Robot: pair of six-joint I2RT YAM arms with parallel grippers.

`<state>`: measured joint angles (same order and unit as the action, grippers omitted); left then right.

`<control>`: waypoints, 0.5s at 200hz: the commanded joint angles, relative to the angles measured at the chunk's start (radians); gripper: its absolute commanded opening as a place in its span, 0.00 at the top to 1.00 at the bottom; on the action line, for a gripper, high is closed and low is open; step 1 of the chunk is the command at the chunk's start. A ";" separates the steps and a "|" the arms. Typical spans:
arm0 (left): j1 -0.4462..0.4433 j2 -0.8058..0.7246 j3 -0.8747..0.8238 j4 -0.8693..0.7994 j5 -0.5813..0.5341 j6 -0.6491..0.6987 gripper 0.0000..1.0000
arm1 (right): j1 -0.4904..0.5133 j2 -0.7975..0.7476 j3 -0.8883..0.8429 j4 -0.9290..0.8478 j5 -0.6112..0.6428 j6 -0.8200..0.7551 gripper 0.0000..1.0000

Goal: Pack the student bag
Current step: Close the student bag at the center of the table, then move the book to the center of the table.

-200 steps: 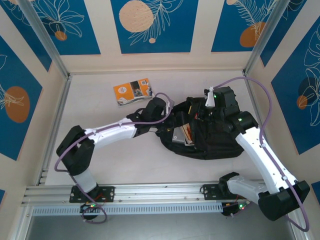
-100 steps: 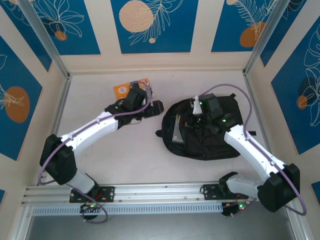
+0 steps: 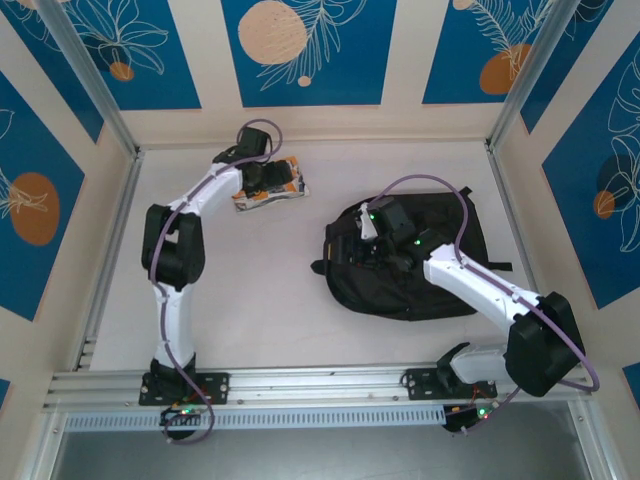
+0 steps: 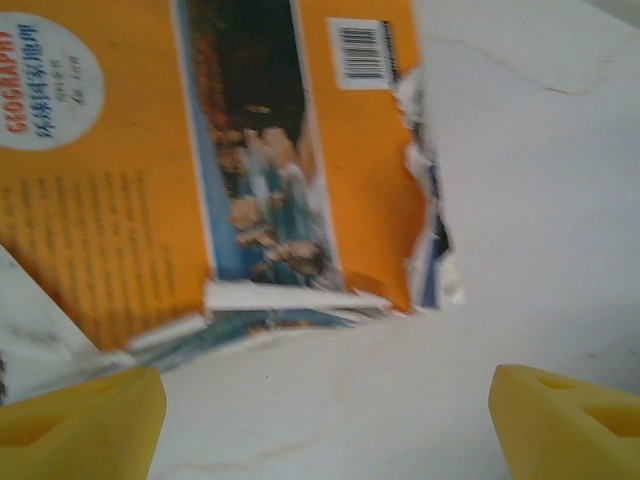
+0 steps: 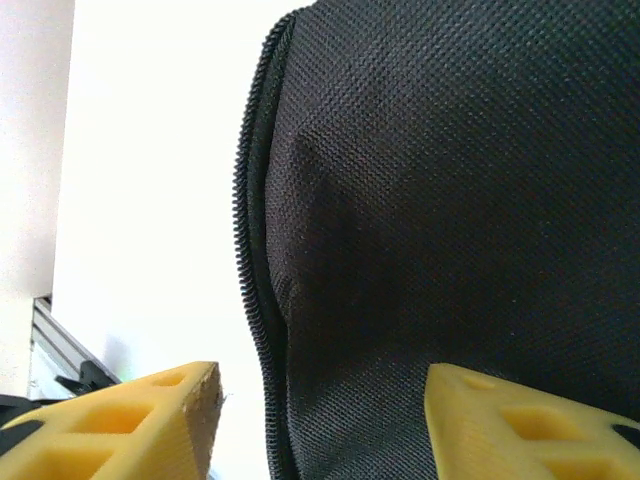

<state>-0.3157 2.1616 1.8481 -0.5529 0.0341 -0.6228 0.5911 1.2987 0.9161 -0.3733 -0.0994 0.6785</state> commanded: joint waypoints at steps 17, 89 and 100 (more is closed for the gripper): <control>0.066 0.198 0.304 -0.148 0.085 0.025 0.17 | 0.016 -0.091 -0.061 0.021 -0.039 -0.006 0.37; 0.123 0.398 0.359 -0.189 0.239 -0.198 0.18 | 0.027 -0.277 -0.188 0.090 -0.079 0.044 0.38; 0.113 0.378 0.308 -0.182 0.223 -0.212 0.19 | 0.027 -0.285 -0.179 0.082 -0.077 0.040 0.39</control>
<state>-0.1806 2.5042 2.2246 -0.6674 0.2108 -0.7536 0.6117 1.0431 0.7376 -0.3130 -0.1490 0.7094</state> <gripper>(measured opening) 0.818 0.619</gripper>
